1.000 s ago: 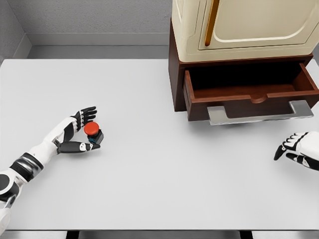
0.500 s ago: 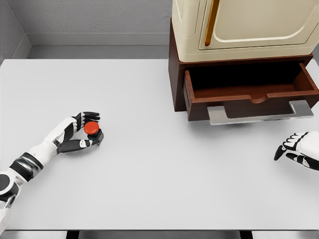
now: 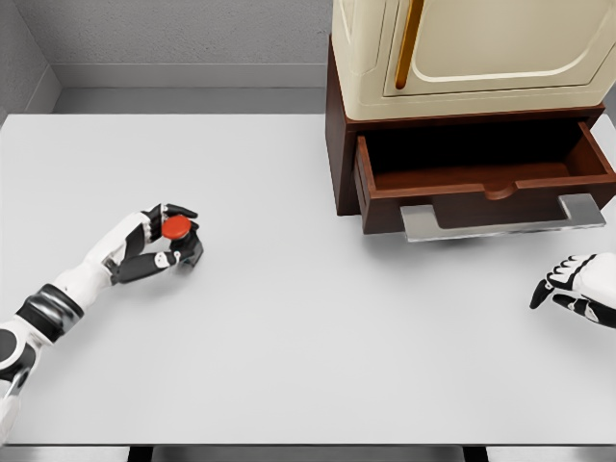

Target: Put the switch into the drawer with left arm, and close the drawer with right arm

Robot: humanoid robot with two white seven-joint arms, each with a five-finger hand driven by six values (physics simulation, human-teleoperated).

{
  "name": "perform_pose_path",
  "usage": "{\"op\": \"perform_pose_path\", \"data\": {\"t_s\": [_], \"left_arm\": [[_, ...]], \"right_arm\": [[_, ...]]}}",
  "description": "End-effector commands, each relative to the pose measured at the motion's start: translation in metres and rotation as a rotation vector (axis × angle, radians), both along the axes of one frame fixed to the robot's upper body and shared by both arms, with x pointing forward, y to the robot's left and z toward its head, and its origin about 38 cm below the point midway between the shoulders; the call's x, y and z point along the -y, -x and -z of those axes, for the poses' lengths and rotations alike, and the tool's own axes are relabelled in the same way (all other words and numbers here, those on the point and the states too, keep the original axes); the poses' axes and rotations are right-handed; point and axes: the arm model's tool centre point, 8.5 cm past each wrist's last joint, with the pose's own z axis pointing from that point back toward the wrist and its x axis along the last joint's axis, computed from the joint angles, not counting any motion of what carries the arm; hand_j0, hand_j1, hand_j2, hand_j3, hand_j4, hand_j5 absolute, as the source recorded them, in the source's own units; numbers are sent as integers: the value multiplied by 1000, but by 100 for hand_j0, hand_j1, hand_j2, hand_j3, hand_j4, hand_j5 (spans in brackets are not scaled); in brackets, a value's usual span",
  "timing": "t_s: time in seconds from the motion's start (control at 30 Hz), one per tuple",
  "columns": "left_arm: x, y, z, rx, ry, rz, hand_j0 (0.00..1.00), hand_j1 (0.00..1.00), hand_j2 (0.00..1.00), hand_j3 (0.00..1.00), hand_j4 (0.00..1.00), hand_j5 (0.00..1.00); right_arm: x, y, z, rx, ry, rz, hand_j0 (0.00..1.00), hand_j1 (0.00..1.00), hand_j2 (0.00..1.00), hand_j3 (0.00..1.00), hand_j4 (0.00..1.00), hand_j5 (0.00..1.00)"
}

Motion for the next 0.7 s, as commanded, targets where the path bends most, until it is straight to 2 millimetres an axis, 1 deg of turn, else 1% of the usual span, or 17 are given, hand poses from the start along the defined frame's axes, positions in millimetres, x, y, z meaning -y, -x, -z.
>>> {"op": "perform_pose_path", "data": {"t_s": [0.0,0.23,0.3,0.33,0.43,0.5,0.57,0.6,0.67], "left_arm": [[5,0,-8,20,8,16,48,48,48,48,48,48],[19,-7,-29,104,-41,53,48,48,48,48,48,48],[31,-10,-36,149,-55,59,48,48,48,48,48,48],[34,-10,-38,155,-56,62,48,48,48,48,48,48],[39,-14,-50,193,-69,76,48,48,48,48,48,48],[42,-15,-57,222,-86,84,46,46,46,46,46,46],[44,-16,-60,243,-109,87,46,46,46,46,46,46],[51,-15,-63,261,-103,89,46,46,46,46,46,46],[56,-14,-65,279,-112,91,46,46,46,46,46,46]], "right_arm": [[0,0,-1,-2,-5,3,47,47,47,47,47,47],[0,0,-1,-2,-5,3,47,47,47,47,47,47],[0,0,0,-3,-4,2,47,47,47,47,47,47],[0,0,-1,-2,-5,3,47,47,47,47,47,47],[0,0,-1,-2,-5,3,47,47,47,47,47,47],[0,0,-1,-2,-5,3,47,47,47,47,47,47],[0,0,-1,-2,-5,3,46,46,46,46,46,46],[0,0,-1,-2,-5,3,46,46,46,46,46,46],[0,0,-1,-2,-5,3,46,46,46,46,46,46]]}}
